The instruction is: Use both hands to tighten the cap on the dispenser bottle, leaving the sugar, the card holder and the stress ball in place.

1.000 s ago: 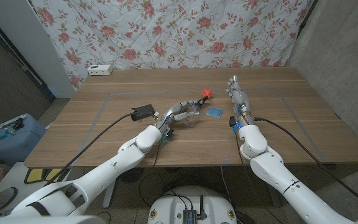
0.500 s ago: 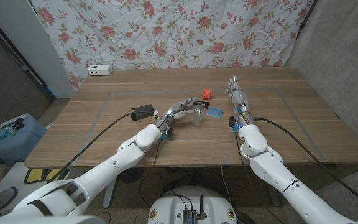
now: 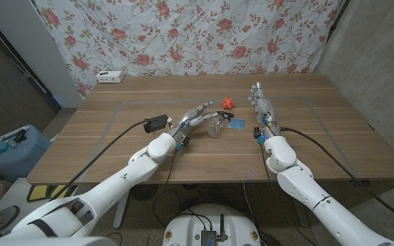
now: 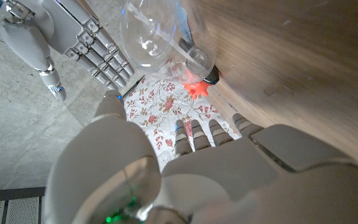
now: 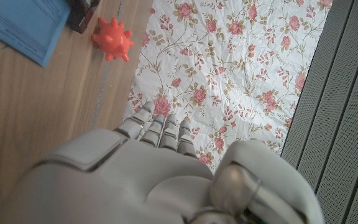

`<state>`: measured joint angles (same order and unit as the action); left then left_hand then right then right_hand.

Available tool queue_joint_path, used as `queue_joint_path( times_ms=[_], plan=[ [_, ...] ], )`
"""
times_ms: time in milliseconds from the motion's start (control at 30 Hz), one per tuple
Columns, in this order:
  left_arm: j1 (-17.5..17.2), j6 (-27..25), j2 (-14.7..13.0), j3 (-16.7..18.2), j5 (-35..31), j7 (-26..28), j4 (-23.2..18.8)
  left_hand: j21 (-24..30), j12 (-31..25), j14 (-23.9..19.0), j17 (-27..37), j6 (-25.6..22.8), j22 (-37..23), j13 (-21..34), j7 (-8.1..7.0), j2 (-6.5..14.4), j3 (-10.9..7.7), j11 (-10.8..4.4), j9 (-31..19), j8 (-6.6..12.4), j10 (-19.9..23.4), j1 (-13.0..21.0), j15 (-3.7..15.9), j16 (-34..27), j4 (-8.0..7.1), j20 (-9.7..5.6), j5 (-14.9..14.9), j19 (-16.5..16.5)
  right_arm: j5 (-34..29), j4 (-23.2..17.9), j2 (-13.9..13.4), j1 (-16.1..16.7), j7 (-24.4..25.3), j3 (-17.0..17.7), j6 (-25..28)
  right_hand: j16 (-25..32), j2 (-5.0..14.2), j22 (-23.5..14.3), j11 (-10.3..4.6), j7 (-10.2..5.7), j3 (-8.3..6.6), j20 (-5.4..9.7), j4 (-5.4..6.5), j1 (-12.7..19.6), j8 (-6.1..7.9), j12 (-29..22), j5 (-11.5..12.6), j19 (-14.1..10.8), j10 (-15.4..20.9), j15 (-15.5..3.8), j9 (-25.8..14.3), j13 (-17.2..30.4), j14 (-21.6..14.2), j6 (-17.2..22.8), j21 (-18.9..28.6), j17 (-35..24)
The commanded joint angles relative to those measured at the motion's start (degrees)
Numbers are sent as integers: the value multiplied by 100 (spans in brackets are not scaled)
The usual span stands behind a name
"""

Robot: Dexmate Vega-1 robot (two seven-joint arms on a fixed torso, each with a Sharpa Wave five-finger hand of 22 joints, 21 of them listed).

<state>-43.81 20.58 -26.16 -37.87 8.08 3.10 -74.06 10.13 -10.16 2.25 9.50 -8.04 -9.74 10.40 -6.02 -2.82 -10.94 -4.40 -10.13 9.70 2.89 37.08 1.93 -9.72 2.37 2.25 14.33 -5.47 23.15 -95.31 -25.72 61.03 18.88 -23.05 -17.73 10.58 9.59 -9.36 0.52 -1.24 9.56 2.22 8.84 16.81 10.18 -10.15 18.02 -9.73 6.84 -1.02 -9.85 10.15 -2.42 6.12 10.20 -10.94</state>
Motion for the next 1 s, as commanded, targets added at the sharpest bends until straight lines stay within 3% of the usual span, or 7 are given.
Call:
queue_joint_path(
  times_ms=[33,467,1000],
  plan=[
    [-168,-201,-15,134,30,294,-455,33,-27,53,20,30,-22,5,26,48,24,-18,-3,29,-52,-86,40,-2,-53,5,38,-26,178,208,-123,-169,-374,46,-98,-7,-9,-11,-8,-29,-39,213,11,-46,2,4,27,19,-38,-42,-21,6,51,-14,14,-2],
    [-473,-390,19,277,-106,894,-934,132,-105,-65,9,-56,-18,2,72,231,30,-31,-1,84,45,-189,29,-63,-125,-24,37,249,448,545,-155,-343,-770,66,-240,10,-4,-11,-40,-31,-59,220,11,-72,12,-13,37,-47,-47,-67,-22,6,60,-25,45,-2],
    [-534,155,-100,649,688,408,-644,204,-173,-340,3,-288,-12,-1,182,444,-17,-3,3,133,264,-163,63,-97,-107,-41,8,605,408,379,-202,-152,-665,86,-283,55,-3,-12,16,-29,-105,206,-5,-85,48,-59,55,-221,40,-95,-23,10,-20,45,94,1]
  ],
)
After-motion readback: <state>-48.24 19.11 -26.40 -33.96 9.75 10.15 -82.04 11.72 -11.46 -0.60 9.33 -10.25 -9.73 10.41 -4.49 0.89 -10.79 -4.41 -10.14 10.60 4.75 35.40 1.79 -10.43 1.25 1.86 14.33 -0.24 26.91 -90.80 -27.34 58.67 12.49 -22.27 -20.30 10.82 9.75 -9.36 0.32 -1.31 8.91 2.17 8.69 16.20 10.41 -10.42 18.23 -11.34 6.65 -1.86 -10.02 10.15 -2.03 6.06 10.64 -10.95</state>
